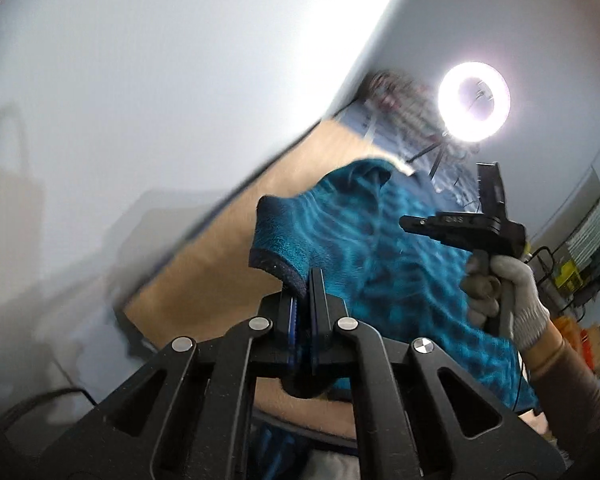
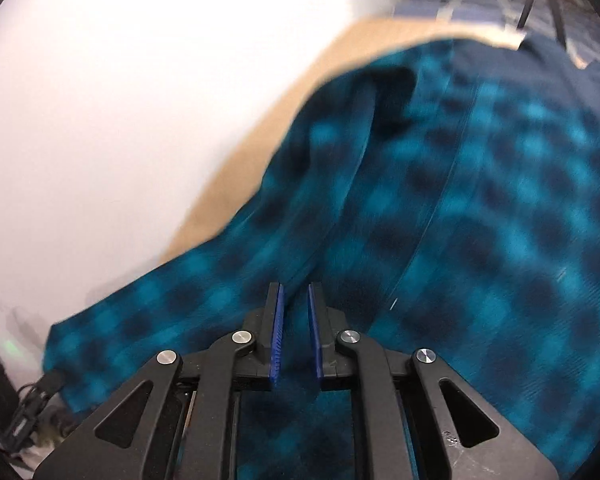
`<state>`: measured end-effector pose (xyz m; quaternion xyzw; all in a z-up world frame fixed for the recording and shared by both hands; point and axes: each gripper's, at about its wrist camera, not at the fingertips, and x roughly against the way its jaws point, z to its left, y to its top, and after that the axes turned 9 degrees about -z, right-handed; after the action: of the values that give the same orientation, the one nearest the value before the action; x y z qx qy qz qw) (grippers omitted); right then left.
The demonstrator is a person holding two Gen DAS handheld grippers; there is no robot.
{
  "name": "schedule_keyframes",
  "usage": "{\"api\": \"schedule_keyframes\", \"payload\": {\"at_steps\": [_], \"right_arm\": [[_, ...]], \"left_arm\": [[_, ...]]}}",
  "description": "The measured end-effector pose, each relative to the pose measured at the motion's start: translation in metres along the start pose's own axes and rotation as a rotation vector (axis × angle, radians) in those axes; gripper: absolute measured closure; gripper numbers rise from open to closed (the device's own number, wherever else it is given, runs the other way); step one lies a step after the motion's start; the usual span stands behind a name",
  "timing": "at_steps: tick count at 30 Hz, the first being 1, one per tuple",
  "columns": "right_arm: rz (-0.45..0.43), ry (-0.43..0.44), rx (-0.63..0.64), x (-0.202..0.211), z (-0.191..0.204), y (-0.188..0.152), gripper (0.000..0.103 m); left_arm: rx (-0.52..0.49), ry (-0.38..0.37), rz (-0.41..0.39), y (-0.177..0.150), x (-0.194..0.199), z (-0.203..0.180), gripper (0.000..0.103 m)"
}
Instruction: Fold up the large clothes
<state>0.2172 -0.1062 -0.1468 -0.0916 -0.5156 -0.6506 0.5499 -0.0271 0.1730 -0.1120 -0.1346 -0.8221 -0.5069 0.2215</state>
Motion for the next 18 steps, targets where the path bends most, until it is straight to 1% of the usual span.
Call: {"api": "schedule_keyframes", "payload": {"at_steps": [2, 5, 6, 10, 13, 16, 18], "right_arm": [[-0.045, -0.012, -0.016, 0.004, -0.003, 0.013, 0.092], [-0.065, 0.001, -0.033, -0.008, 0.000, 0.028, 0.092], [-0.062, 0.002, -0.033, -0.017, 0.002, 0.031, 0.092], [-0.022, -0.021, -0.025, -0.065, 0.012, 0.027, 0.092], [0.015, -0.068, -0.043, -0.096, 0.009, 0.020, 0.092], [0.045, -0.090, -0.049, -0.110, 0.006, 0.016, 0.092], [0.060, -0.095, -0.042, -0.111, 0.006, 0.019, 0.092]], "left_arm": [[-0.034, 0.002, -0.036, 0.009, 0.007, -0.004, 0.101], [-0.079, 0.019, -0.071, 0.017, 0.009, -0.006, 0.101], [-0.086, 0.018, -0.078, 0.019, 0.008, -0.007, 0.101], [-0.096, 0.001, -0.084, 0.017, 0.007, -0.010, 0.101], [-0.113, -0.016, -0.068, 0.011, 0.005, -0.013, 0.101], [-0.121, -0.044, -0.044, 0.006, 0.007, -0.014, 0.101], [-0.139, -0.061, -0.036, 0.001, 0.006, -0.019, 0.101]]}}
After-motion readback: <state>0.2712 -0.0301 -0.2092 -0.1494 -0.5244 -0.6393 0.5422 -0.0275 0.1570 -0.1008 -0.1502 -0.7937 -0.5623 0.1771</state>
